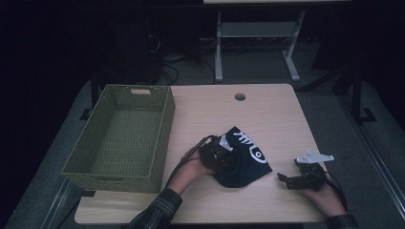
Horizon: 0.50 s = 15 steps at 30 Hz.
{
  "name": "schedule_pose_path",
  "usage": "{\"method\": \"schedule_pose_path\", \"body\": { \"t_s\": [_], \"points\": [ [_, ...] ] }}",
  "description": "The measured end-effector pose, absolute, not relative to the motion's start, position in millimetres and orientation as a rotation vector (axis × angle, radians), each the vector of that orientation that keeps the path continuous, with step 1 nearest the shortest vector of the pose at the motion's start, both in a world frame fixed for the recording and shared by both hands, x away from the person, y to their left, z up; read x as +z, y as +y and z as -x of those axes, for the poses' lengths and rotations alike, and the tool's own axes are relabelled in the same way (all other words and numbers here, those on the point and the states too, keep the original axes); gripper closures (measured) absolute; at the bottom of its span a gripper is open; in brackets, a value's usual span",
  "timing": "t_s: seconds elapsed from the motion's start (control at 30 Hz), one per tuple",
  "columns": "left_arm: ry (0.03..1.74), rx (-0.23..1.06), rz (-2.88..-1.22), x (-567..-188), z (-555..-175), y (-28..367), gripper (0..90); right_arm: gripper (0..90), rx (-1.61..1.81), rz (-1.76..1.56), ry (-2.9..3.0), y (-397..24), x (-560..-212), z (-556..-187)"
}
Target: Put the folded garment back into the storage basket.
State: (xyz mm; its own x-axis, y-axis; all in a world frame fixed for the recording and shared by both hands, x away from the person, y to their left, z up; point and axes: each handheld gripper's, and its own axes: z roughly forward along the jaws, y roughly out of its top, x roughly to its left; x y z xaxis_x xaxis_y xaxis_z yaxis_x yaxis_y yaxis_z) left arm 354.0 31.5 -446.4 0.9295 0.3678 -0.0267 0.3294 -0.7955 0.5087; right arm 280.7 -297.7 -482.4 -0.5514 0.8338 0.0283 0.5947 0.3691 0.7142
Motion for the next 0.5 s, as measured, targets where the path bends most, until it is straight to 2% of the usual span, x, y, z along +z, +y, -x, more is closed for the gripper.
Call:
{"method": "schedule_pose_path", "body": {
  "t_s": [0.17,0.5],
  "points": [
    [0.53,0.061,-2.542,-447,-357,34,71.1,9.4,0.986,-1.252,2.297,-298,-482,-281],
    [0.55,0.029,-2.5,-435,-358,37,73.5,9.4,0.986,-1.252,2.297,-298,-482,-281]
  ]
}}
